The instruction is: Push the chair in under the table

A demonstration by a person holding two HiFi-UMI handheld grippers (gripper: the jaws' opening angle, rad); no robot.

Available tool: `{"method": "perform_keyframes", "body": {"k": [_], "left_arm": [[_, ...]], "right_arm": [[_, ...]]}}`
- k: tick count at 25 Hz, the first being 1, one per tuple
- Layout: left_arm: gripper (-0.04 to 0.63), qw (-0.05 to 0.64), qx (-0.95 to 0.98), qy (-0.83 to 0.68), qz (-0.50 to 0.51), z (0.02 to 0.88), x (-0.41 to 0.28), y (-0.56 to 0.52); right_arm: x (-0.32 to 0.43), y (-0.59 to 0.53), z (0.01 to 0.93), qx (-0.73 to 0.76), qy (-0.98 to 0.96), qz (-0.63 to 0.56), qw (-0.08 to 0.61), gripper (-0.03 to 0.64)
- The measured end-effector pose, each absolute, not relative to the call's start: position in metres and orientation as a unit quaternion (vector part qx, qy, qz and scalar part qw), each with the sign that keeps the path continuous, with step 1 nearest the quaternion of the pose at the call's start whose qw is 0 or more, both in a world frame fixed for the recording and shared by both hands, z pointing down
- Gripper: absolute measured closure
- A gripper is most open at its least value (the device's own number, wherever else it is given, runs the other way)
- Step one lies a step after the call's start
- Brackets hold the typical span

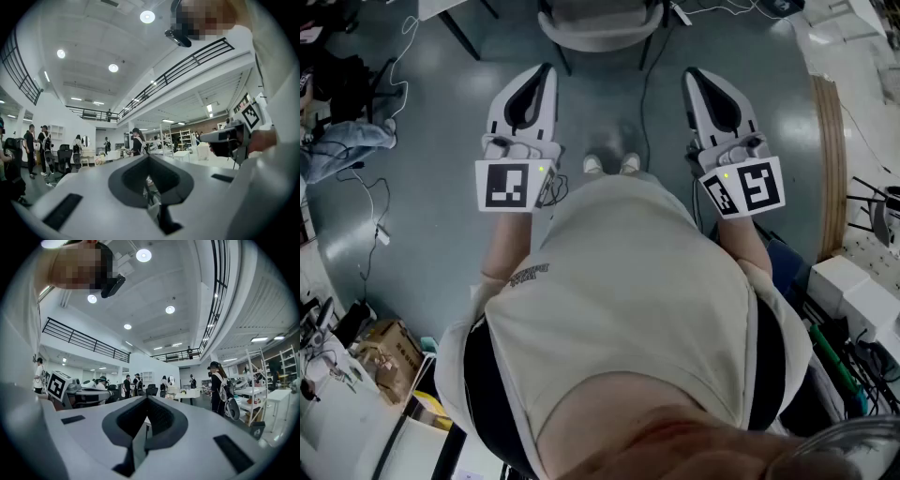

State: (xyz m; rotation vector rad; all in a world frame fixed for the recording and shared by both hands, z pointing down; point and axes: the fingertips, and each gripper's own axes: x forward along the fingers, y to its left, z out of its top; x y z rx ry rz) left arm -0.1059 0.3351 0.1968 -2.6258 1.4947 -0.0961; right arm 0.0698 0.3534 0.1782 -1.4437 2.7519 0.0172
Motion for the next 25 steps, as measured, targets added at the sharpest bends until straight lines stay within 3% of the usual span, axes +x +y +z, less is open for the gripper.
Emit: {"method": "perform_keyframes", "body": {"k": [25], "left_arm": [[0.586, 0.064, -0.866, 0.495, -0.047, 0.206, -0.055, 0.33]], "right_arm": [[0.116, 0.345, 0.192, -0.448, 0.893, -0.021, 0.034, 0.607]]}}
